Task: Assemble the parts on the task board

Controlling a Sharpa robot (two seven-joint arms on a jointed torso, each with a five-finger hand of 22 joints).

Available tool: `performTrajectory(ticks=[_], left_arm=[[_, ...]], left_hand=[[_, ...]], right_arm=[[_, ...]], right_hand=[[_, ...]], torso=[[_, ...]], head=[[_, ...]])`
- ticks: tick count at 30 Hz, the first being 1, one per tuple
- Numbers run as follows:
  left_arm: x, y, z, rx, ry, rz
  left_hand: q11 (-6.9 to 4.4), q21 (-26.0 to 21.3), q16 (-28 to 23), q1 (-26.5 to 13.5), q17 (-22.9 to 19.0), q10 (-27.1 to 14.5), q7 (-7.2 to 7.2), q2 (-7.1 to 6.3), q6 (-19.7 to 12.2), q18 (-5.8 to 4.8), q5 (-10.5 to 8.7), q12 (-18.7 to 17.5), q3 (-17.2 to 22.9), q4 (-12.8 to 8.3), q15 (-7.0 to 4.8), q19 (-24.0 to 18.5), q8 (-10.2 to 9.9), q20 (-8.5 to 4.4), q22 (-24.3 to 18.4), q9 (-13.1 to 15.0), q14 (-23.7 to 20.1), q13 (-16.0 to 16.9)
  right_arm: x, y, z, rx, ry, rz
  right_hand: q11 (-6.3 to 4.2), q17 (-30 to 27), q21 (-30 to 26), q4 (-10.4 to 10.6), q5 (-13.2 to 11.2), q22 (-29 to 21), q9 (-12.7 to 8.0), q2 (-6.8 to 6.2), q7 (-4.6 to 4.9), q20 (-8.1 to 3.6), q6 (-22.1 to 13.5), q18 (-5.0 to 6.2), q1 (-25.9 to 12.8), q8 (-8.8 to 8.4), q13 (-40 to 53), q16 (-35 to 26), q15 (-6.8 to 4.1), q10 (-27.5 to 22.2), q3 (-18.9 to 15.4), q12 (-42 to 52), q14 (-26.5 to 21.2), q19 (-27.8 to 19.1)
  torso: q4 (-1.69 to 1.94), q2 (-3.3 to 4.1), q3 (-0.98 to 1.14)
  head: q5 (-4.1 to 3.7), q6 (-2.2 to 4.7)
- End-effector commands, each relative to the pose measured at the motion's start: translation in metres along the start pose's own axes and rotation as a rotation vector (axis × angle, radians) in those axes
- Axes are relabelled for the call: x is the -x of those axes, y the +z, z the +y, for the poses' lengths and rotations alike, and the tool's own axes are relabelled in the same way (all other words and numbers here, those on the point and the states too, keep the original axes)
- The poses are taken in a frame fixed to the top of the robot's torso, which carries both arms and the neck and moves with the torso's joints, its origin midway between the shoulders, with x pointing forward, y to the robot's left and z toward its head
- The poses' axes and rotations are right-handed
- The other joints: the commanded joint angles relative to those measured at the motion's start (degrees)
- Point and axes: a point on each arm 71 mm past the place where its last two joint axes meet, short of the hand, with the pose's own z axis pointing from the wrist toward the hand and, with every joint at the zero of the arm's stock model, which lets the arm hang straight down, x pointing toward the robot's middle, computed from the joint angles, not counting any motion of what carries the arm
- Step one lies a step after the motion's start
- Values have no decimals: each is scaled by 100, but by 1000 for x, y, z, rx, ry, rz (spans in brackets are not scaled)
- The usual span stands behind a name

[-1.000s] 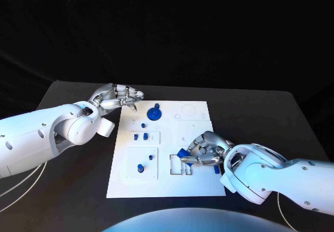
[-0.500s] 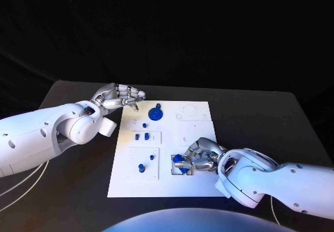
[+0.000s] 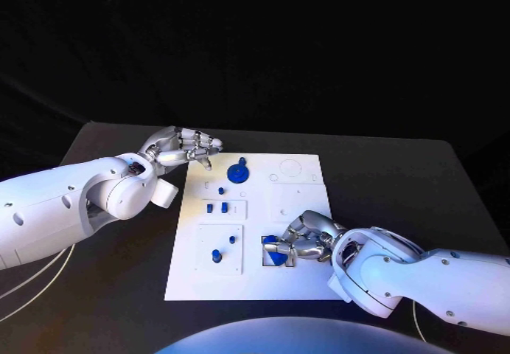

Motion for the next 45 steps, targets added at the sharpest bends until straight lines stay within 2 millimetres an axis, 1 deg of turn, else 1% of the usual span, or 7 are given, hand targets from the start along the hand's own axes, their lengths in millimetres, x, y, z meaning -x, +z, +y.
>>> performTrajectory(ticks=[1,9,13,18,22,25,45], left_arm=[[-2,0,-1,-5,-10,15],[-2,0,-1,-4,-10,14],[-1,0,-1,-4,-9,13],[-1,-1,-1,-3,-9,11],[0,-1,-1,-2,-8,10],[0,-1,-1,-2,-8,9],[0,-1,0,-1,-8,8]], left_hand=[[16,-30,-26,5,-5,-31,29,66,-9,78,18,20,-17,-2,6,-29,33,10,-5,4,-32,10],[16,-30,-26,5,-5,-31,29,66,-9,78,18,20,-17,-2,6,-29,33,10,-5,4,-32,10],[16,-30,-26,5,-5,-31,29,66,-9,78,18,20,-17,-2,6,-29,33,10,-5,4,-32,10],[17,-32,-25,6,-7,-38,30,67,-12,78,18,29,-20,-5,6,-27,36,10,-7,3,-34,10],[17,-33,-25,6,-7,-39,30,67,-12,78,18,30,-20,-6,6,-28,36,10,-7,3,-35,10],[17,-33,-25,6,-7,-39,30,67,-12,78,18,30,-20,-6,6,-28,36,10,-7,3,-35,10],[17,-35,-26,6,-8,-43,30,70,-14,78,19,35,-20,-7,7,-28,38,11,-9,3,-38,10]], right_arm=[[-3,0,0,-1,-41,23],[-4,0,1,6,-79,24],[-3,0,1,12,-92,19],[-2,-2,2,26,-97,11],[-1,-7,3,63,-84,26],[1,-11,3,87,-73,39],[2,-14,2,115,-78,114]], right_hand=[[-34,1354,17,10,6,1220,33,-41,-110,-50,36,-86,-206,40,1349,22,-55,526,-217,3,568,262],[-30,1338,-5,34,133,1214,110,-530,-101,-49,-22,-82,-882,107,1315,17,-50,507,-645,-62,564,253],[-29,1333,-20,35,143,1210,116,-562,-99,-49,-31,-79,-927,112,1312,15,-50,506,-663,-68,563,248],[-29,1333,-13,29,149,1212,123,-543,-99,-48,-37,-80,-895,117,1315,15,-49,507,-642,-64,563,250],[-33,1348,1,5,63,1216,154,-216,-105,-49,-63,-83,-366,147,1332,19,-52,515,-413,-44,566,254],[-37,1367,27,-9,34,1223,168,-110,-109,-51,-74,-88,-119,162,1353,24,-54,526,-378,-12,570,262],[-63,1389,54,-31,19,1230,224,-86,-140,-67,-49,-92,415,237,1381,30,-75,540,-414,27,574,268]], torso=[[0,-4,-2],[-2,-3,-5],[-1,-1,-1],[-5,-5,0],[-6,-5,1],[-12,-8,-1],[4,0,-4]], head=[[-1,0],[2,11],[2,13],[13,16],[17,13],[17,21],[15,9]])
